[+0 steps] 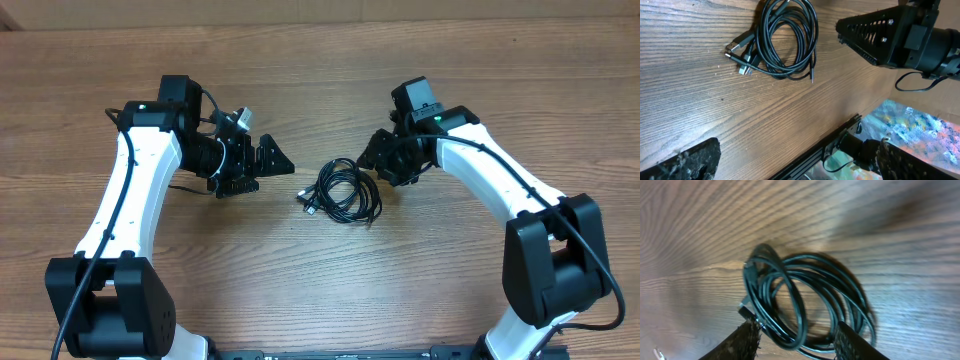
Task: Untangle cables
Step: 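Lower the right gripper onto the cable bundle and grasp a loop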
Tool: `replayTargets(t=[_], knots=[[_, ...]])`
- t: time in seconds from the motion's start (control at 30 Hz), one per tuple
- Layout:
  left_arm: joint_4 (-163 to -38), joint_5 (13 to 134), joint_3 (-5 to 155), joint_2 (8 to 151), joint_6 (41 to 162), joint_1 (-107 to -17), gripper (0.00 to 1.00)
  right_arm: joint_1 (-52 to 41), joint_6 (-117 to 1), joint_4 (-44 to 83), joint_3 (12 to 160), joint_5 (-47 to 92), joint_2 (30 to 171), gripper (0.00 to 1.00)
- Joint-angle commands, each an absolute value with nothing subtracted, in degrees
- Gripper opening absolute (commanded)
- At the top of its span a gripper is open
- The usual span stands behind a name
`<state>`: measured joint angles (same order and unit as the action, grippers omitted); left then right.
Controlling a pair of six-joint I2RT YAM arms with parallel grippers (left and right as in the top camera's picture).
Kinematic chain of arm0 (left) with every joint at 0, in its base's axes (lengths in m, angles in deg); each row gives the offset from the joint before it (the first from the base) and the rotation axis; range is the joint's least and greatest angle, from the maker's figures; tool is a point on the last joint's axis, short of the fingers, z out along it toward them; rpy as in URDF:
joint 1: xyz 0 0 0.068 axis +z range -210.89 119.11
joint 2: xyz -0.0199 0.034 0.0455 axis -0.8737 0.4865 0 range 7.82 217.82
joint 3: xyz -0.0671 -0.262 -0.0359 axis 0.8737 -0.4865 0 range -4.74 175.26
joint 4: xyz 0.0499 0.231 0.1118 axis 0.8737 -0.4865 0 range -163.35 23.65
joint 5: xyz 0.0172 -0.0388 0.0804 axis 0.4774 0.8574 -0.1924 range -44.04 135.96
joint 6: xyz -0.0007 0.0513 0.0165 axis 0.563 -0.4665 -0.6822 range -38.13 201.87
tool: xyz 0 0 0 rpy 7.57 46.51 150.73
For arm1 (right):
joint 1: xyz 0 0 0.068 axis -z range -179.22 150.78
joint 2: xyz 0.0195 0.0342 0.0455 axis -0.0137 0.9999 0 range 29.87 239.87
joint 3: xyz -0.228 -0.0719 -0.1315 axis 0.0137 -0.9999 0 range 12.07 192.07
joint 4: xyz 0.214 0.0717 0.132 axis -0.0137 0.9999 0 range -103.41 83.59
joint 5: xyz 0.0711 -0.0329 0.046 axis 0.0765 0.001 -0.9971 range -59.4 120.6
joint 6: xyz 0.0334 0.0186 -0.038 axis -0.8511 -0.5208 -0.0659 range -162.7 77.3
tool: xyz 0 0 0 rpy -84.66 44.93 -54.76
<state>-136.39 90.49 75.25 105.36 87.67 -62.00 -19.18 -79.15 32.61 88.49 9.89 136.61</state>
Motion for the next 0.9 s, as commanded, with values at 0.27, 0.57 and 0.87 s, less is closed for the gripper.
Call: replayTargets(t=[0.27,0.57,0.87], knots=[[-136.2,90.3,76.4,105.7,87.2,-62.1,1.0,-23.6,-79.4,31.5,88.1,17.5,139.0,0.46],[-136.2,90.3,76.4,105.7,87.2,-62.1,0.99,-23.6,-79.4,30.3,88.1,14.6,140.8,0.32],[-136.2,90.3,76.4,105.7,87.2,-62.1,1.0,-23.6,-79.4,30.6,88.1,14.0,140.8,0.31]])
